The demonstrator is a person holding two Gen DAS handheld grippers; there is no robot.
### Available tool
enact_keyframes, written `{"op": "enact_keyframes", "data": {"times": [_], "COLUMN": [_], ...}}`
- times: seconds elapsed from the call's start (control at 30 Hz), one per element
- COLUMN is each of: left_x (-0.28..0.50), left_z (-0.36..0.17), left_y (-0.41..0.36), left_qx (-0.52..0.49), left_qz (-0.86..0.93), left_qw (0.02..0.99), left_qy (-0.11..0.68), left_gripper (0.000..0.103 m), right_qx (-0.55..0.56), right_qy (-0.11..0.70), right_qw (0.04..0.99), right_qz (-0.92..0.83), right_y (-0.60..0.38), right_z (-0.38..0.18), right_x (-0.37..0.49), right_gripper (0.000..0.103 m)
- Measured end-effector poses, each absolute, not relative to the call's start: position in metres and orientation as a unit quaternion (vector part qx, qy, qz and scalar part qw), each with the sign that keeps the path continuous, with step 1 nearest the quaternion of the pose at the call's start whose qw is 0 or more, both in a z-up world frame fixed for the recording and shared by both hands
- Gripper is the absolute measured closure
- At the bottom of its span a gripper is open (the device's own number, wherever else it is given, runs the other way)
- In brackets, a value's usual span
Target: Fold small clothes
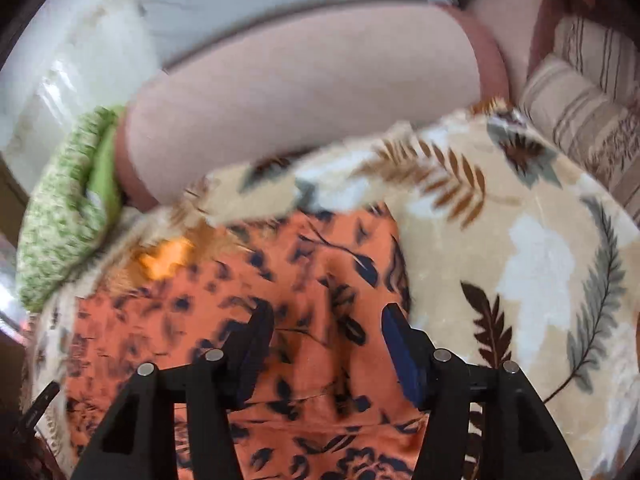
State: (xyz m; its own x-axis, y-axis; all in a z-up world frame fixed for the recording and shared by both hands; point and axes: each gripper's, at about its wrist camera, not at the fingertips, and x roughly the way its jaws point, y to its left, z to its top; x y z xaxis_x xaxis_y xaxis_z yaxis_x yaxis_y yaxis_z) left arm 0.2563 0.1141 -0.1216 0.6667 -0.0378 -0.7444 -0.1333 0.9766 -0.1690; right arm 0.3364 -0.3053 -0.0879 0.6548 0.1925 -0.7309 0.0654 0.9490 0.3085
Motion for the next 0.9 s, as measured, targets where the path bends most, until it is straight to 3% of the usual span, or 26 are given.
{"op": "enact_keyframes", "data": {"times": [0.1,0.17,0.2,0.23,0.4,0.53,0.73,0.9], "left_x": [0.266,0.283,0.283,0.279,0.236,0.168,0.056,0.019], "left_z": [-0.133,-0.166,-0.17,-0.162,-0.112,-0.087,-0.101,-0.132], "left_y": [0.103,0.104,0.108,0.109,0.118,0.127,0.129,0.113], "left_qx": [-0.088,-0.073,-0.085,-0.08,-0.082,-0.099,-0.13,-0.113], "left_qz": [0.02,0.049,0.048,0.057,0.048,0.037,0.037,0.026], "left_qw": [0.898,0.857,0.861,0.863,0.89,0.903,0.89,0.872], "left_qy": [0.43,0.507,0.499,0.495,0.445,0.416,0.435,0.476], "left_gripper": [0.053,0.045,0.045,0.045,0.042,0.029,0.024,0.024], "right_qx": [0.198,0.21,0.222,0.243,0.208,0.209,0.238,0.266], "right_qy": [0.427,0.506,0.542,0.522,0.452,0.44,0.472,0.513], "right_qw": [0.874,0.828,0.804,0.812,0.862,0.869,0.844,0.81], "right_qz": [0.118,0.12,0.103,0.098,0.092,0.088,0.092,0.104], "right_y": [-0.29,-0.284,-0.288,-0.294,-0.297,-0.306,-0.329,-0.326], "right_z": [-0.095,-0.136,-0.155,-0.154,-0.088,-0.065,-0.079,-0.121], "right_x": [0.333,0.345,0.349,0.345,0.293,0.224,0.105,0.056], "right_gripper": [0.032,0.03,0.031,0.036,0.034,0.031,0.031,0.029]}}
